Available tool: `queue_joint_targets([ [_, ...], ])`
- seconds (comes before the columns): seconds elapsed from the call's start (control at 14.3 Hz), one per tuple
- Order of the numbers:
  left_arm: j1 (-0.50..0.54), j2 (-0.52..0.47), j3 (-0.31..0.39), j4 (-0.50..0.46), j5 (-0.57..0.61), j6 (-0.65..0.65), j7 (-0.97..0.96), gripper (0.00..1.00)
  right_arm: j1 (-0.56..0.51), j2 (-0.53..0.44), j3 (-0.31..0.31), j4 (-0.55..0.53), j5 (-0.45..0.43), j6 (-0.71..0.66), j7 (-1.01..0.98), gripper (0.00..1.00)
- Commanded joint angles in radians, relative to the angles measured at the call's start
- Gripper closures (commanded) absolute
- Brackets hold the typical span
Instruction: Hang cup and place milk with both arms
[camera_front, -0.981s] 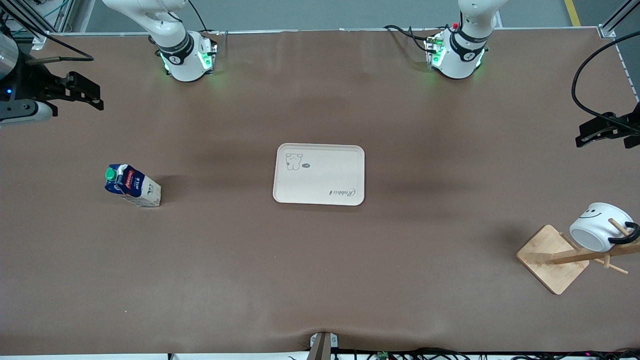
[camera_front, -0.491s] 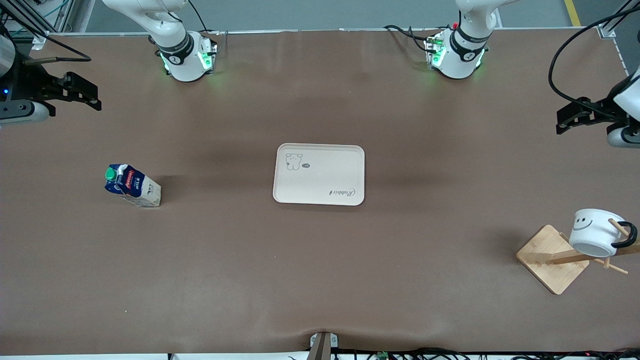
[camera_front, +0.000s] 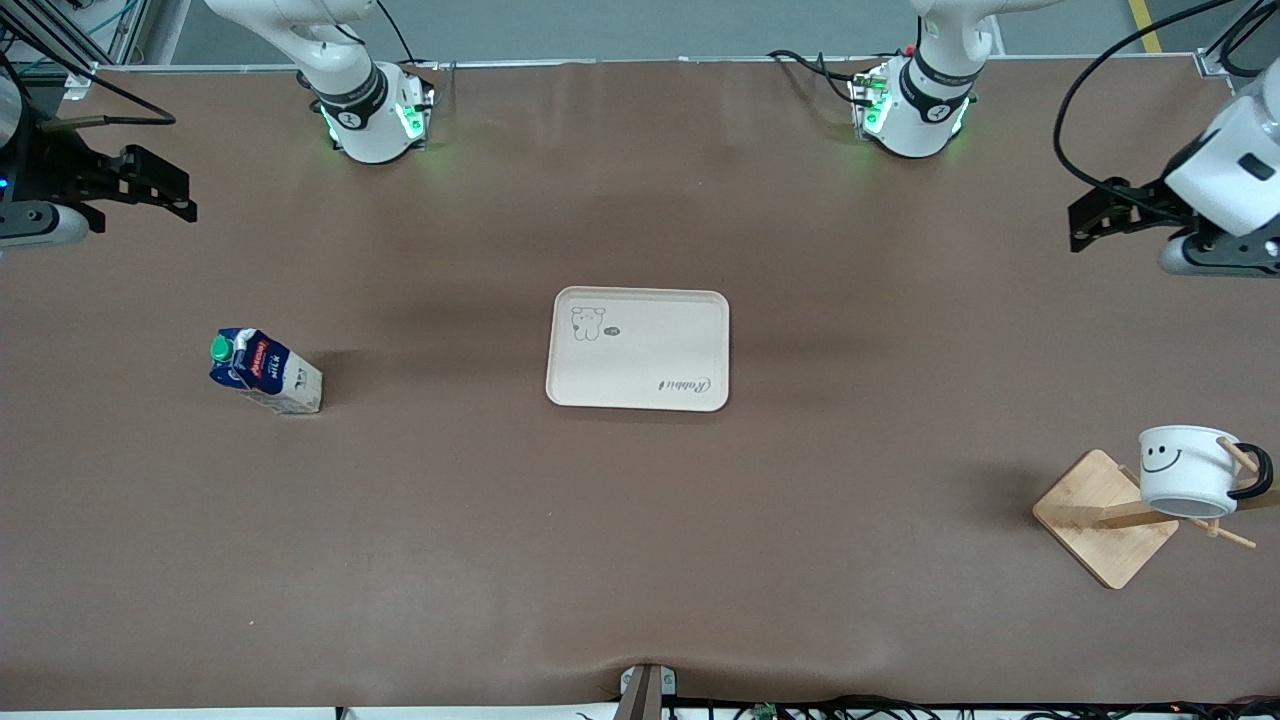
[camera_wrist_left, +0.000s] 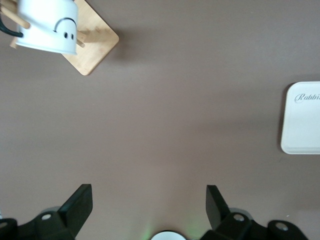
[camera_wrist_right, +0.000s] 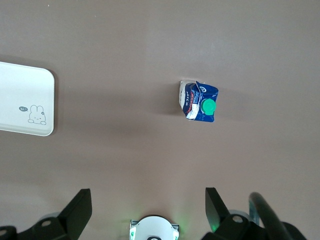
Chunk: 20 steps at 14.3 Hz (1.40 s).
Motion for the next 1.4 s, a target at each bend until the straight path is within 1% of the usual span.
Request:
queue_joint_targets([
  [0.0, -0.037, -0.118, 0.056, -0.163, -0.042, 0.093, -0.035, 0.0, -0.013, -0.009, 0.007, 0.002, 0.005, -0.008, -0.005, 0.0],
  [0.07, -0.049, -0.147, 0.085, -0.206, -0.083, 0.12, -0.037, 0.0, -0.013, -0.009, 0.007, 0.002, 0.007, -0.008, -0.005, 0.0],
  [0.35, -0.045, -0.214, 0.093, -0.257, -0.093, 0.131, -0.049, 0.0, -0.013, -0.009, 0.007, 0.002, 0.01, -0.009, -0.005, 0.0],
  [0.49, -0.037, -0.217, 0.095, -0.245, -0.087, 0.124, -0.038, 0.0, -0.015, -0.009, 0.007, 0.002, 0.01, -0.011, -0.005, 0.0],
  [0.77, -0.035, -0.182, 0.095, -0.17, -0.081, 0.092, -0.034, 0.0, -0.018, -0.009, 0.007, 0.002, 0.011, -0.009, -0.005, 0.0],
  [1.33, -0.037, -0.171, 0.096, -0.154, -0.065, 0.066, -0.046, 0.0, -0.019, -0.008, 0.007, 0.002, 0.011, -0.009, -0.003, 0.0],
])
